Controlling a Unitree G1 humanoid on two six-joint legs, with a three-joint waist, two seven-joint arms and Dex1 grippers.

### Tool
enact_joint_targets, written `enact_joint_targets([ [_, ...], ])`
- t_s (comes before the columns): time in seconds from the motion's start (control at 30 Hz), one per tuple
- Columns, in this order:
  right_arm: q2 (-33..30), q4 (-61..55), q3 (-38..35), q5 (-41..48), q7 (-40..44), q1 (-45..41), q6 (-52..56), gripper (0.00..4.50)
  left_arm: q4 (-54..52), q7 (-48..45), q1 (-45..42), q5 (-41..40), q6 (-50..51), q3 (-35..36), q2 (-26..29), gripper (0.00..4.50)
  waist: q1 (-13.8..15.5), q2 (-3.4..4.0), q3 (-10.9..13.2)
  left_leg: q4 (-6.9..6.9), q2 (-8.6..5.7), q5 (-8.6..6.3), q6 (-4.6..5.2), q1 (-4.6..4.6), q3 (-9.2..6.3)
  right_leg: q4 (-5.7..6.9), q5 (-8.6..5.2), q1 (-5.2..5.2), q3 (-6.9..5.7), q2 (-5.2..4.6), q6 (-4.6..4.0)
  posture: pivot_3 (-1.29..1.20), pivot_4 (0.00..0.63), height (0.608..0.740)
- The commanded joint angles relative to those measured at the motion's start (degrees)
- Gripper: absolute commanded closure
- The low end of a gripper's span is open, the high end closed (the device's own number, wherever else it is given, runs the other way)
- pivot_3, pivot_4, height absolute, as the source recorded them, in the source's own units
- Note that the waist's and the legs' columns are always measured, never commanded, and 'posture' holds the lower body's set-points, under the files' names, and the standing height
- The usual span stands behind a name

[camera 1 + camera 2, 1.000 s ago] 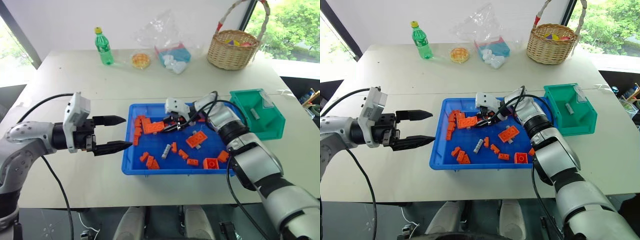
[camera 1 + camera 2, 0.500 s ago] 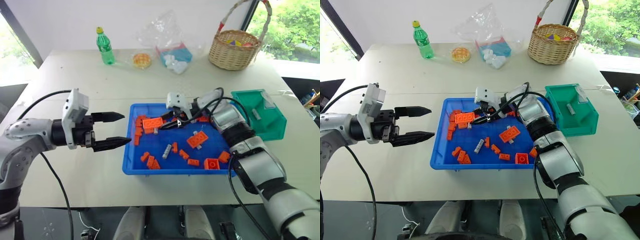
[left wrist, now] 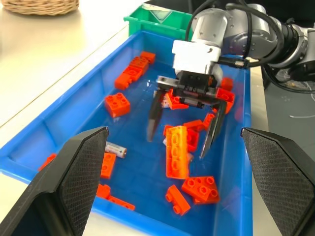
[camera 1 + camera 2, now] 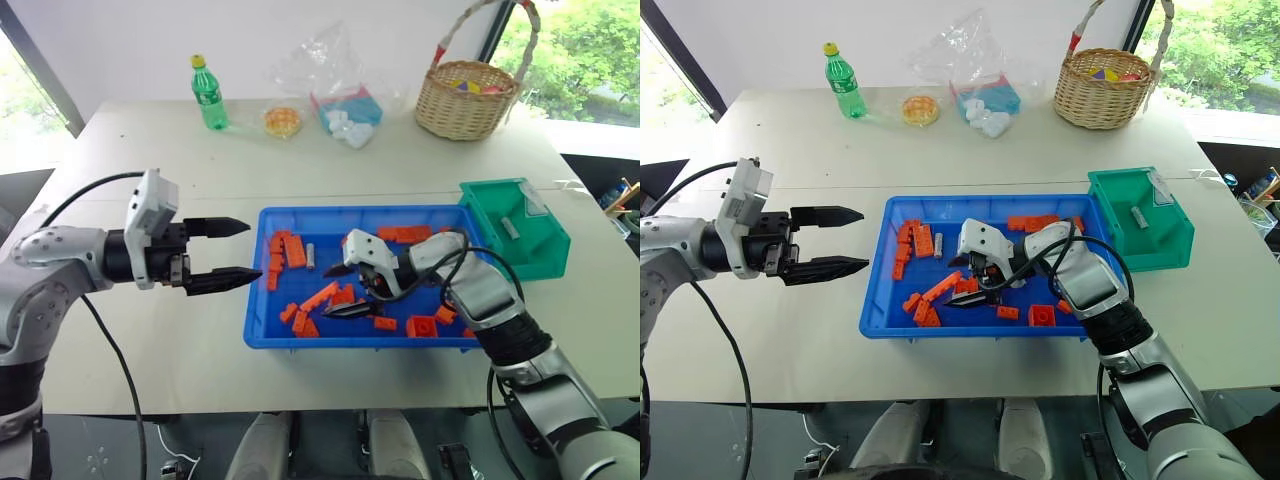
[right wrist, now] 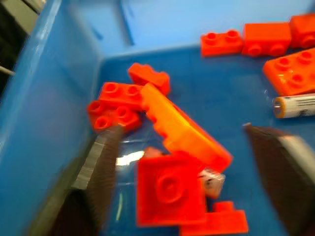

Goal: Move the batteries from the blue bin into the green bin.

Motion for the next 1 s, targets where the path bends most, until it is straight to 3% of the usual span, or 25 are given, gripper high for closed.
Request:
enact_joint_targets([
  [0.03, 1.5, -2.2, -3.6, 3.2, -2.7, -5.5, 5.5, 0.35, -0.3, -0.2, -1.0, 0.5, -1.3, 0.2, 0.2, 0.0, -0.1, -0.01, 0.0, 0.0, 0.0, 0.0, 0.0, 0.0, 0.0, 0.0, 0.0, 0.0, 0.0, 0.0, 0.0, 0.0, 0.15, 0.693],
  [0.33, 9.5, -0.8, -4.7, 2.5, -20.8, -11.0, 25.1, 0.35, -0.1, 0.1, -1.0, 0.7, -1.6, 0.3, 0.0, 0.0, 0.0, -0.02, 0.0, -0.03, 0.01, 0.0, -0.01, 0.0, -0.02, 0.01, 0.0, -0.03, 0.0, 0.01, -0.01, 0.0, 0.15, 0.693],
  [0.6, 10.4, 0.4, -1.4, 1.1, -28.0, -8.8, 27.3, 0.35, 0.1, 0.0, -2.0, 0.7, -1.3, 0.1, 0.1, 0.0, -0.1, -0.03, 0.0, -0.02, -0.01, 0.01, 0.0, -0.01, -0.01, 0.02, 0.0, -0.03, 0.0, 0.01, -0.01, 0.0, 0.15, 0.693],
  [1.0, 13.3, 2.4, -1.0, 1.4, -32.3, -8.1, 25.7, 0.35, 0.2, 0.0, -2.2, 0.5, -1.0, 0.1, 0.2, 0.0, -0.2, -0.03, 0.0, -0.02, 0.0, 0.01, 0.01, -0.01, -0.01, 0.04, 0.0, -0.04, -0.01, 0.03, 0.0, 0.0, 0.15, 0.693],
])
